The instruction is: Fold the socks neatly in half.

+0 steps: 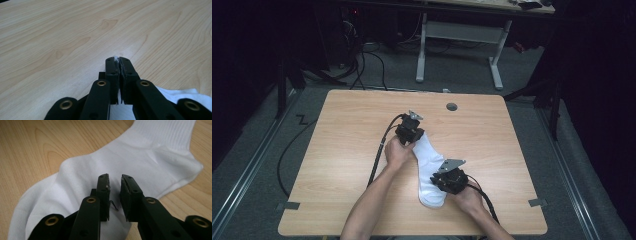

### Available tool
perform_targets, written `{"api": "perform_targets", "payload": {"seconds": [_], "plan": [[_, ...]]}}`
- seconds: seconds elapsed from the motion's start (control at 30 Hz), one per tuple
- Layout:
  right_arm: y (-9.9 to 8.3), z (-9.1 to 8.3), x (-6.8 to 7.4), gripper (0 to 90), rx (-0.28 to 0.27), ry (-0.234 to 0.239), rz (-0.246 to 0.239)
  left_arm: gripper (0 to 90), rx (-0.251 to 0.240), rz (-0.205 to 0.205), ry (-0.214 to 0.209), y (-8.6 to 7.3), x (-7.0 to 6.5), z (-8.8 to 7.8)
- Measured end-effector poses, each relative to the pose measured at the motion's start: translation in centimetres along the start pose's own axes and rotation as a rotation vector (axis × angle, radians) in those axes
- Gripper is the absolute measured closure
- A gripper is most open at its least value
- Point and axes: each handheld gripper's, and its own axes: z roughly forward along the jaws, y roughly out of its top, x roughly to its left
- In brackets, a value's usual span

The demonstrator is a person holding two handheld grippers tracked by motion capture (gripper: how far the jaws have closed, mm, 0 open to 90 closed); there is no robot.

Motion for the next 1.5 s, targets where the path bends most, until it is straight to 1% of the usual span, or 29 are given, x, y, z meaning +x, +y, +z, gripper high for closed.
{"api": "perform_targets", "payload": {"seconds": [0.07,0.1,0.17,0.27,0.33,0.4,0.43,0.47,0.53,0.6,0.63,0.67,0.7,0.77,0.8,0.83,0.87,0.93,1.03,1.13,1.2,1.23,1.27,1.33,1.37,1.4,1.43,1.47,1.5], "plan": [[0.0,-0.1,0.4,84.5,-0.008,-0.022,-0.035,86.3,-0.004,0.004,-0.015,0.3,-0.2,0.4],[-0.1,-0.2,0.6,86.8,-0.011,-0.028,-0.042,86.3,-0.001,-0.001,-0.021,0.4,-0.3,0.7],[-0.2,-0.3,0.7,89.7,-0.018,-0.024,-0.040,86.1,0.003,-0.009,-0.032,0.3,-0.3,1.5],[-0.3,-0.4,0.7,89.8,-0.014,-0.024,-0.043,85.4,0.016,-0.019,-0.041,0.0,-0.2,2.5],[-0.4,-0.3,0.6,89.8,-0.009,-0.012,-0.038,83.6,0.009,-0.036,-0.049,-0.3,-0.1,3.1],[-0.4,-0.4,0.4,89.3,-0.008,0.002,-0.028,77.6,0.000,-0.046,-0.046,-0.3,-0.1,3.3],[-0.4,-0.4,0.3,86.8,-0.011,0.006,-0.022,73.8,-0.002,-0.042,-0.042,-0.3,-0.1,3.3],[-0.5,-0.5,0.2,84.4,-0.020,0.007,-0.016,69.9,-0.009,-0.034,-0.031,-0.3,-0.2,3.1],[-0.6,-0.9,-0.2,80.5,-0.047,0.011,0.017,64.7,-0.021,0.003,-0.001,-0.3,-0.6,2.3],[-0.6,-1.5,-0.8,78.0,-0.079,-0.020,0.057,59.5,-0.029,0.032,0.026,-0.3,-1.2,1.1],[-0.6,-1.8,-1.4,77.1,-0.090,-0.040,0.091,57.4,-0.034,0.032,0.024,-0.4,-1.4,0.6],[-0.6,-2.0,-1.8,76.5,-0.094,-0.052,0.115,56.2,-0.043,0.027,0.014,-0.7,-1.7,-0.1],[-0.6,-2.2,-2.3,76.1,-0.094,-0.070,0.139,54.5,-0.040,0.028,0.004,-0.9,-2.1,-0.7],[-0.6,-2.4,-3.3,74.6,-0.097,-0.099,0.176,51.4,-0.017,0.057,-0.003,-1.9,-3.2,-1.8],[-0.6,-2.3,-3.7,73.3,-0.101,-0.100,0.201,51.3,-0.009,0.067,-0.014,-2.6,-3.8,-2.3],[-0.6,-2.2,-4.0,71.3,-0.092,-0.108,0.210,50.9,0.008,0.079,-0.023,-3.3,-4.5,-2.9],[-0.6,-2.1,-4.1,70.2,-0.087,-0.123,0.210,50.0,0.027,0.094,-0.029,-4.3,-5.2,-3.5],[-0.6,-1.8,-4.2,68.9,-0.086,-0.119,0.218,49.4,0.041,0.100,-0.044,-5.6,-6.1,-4.4],[-0.4,-1.1,-4.2,67.6,-0.080,-0.127,0.204,48.7,0.042,0.065,-0.083,-7.5,-7.2,-5.5],[0.0,-0.2,-4.2,68.2,-0.055,-0.141,0.192,47.7,0.028,0.032,-0.108,-8.5,-8.1,-6.2],[0.0,0.5,-4.2,69.0,-0.029,-0.154,0.184,47.2,0.019,0.045,-0.121,-8.9,-9.0,-6.7],[-0.1,0.8,-4.3,69.3,-0.028,-0.160,0.176,47.2,0.017,0.067,-0.121,-9.0,-9.6,-7.0],[-0.1,0.8,-4.3,69.5,-0.034,-0.163,0.187,47.2,0.013,0.085,-0.115,-9.2,-10.2,-7.1],[0.0,1.0,-4.4,70.3,-0.032,-0.184,0.187,48.0,0.020,0.116,-0.109,-9.4,-11.0,-7.1],[0.1,1.1,-4.5,70.8,-0.030,-0.195,0.176,48.2,0.030,0.126,-0.099,-9.4,-11.1,-6.9],[0.3,1.3,-4.6,71.3,-0.029,-0.207,0.170,48.4,0.035,0.123,-0.087,-9.4,-11.0,-6.5],[0.5,1.5,-4.8,71.4,-0.030,-0.216,0.172,49.2,0.039,0.107,-0.079,-9.3,-10.7,-6.1],[0.7,1.7,-5.1,71.4,-0.027,-0.221,0.182,49.5,0.044,0.078,-0.075,-9.2,-10.1,-5.6],[0.9,2.0,-5.4,71.6,-0.027,-0.233,0.195,49.6,0.042,0.063,-0.073,-9.2,-9.8,-5.5]]}}
